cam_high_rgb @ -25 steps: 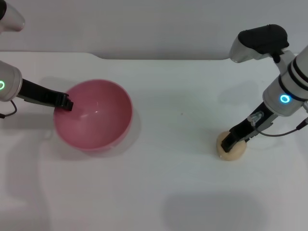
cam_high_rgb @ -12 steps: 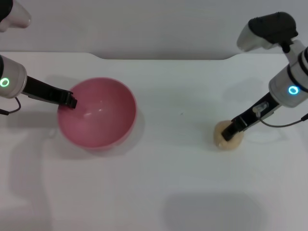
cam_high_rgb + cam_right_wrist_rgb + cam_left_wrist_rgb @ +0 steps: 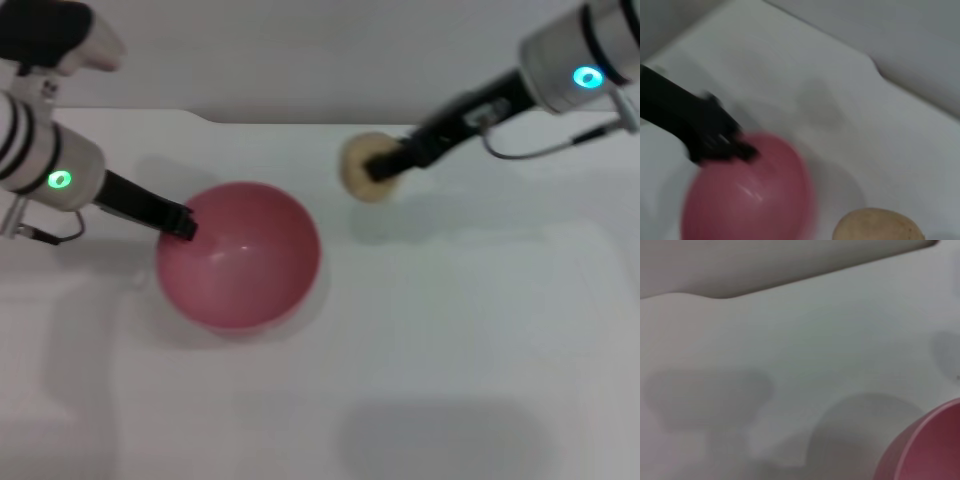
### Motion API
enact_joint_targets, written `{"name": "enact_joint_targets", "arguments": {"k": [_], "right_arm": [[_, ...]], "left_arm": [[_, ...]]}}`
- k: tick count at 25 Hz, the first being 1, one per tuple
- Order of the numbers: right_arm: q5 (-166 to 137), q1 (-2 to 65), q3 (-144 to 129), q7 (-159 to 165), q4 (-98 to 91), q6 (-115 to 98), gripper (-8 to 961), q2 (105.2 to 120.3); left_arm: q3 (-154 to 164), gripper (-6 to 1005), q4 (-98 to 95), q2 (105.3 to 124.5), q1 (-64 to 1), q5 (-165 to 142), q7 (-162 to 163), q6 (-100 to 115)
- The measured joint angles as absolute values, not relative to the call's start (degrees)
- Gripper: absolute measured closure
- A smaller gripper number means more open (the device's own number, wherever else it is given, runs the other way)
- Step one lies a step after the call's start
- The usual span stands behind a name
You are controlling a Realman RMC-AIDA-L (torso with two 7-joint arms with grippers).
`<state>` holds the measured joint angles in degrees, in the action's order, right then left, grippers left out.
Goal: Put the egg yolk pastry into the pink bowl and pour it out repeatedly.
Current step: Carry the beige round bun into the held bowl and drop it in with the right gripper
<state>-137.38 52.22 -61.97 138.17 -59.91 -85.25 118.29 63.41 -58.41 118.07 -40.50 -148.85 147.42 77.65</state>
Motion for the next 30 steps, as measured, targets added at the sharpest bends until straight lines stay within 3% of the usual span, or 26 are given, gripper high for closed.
{"name": "enact_joint_targets", "arguments": {"k": [16, 19, 24, 30], "right_arm": [[-132.45, 56.06, -82.27, 139.96, -60.49, -83.18, 676, 118.99], [-132.49, 55.56, -81.88, 141.31, -61.86, -83.26, 627, 119.0], [-135.68, 54.06, -80.68, 145.84, -65.14, -83.38, 393, 118.93], [-139.32, 49.31, -69.8, 150.79, -68.58, -82.93, 377, 118.65]], "left_arm": [[73.15, 971, -57.64, 118.39, -43.07, -144.42, 151.47, 73.64], [73.11, 971, -57.64, 118.32, -43.11, -144.42, 151.48, 72.87], [73.25, 970, -57.64, 118.2, -43.12, -144.4, 151.4, 71.45], [73.61, 970, -59.4, 118.2, -40.1, -144.2, 150.54, 64.5]]}}
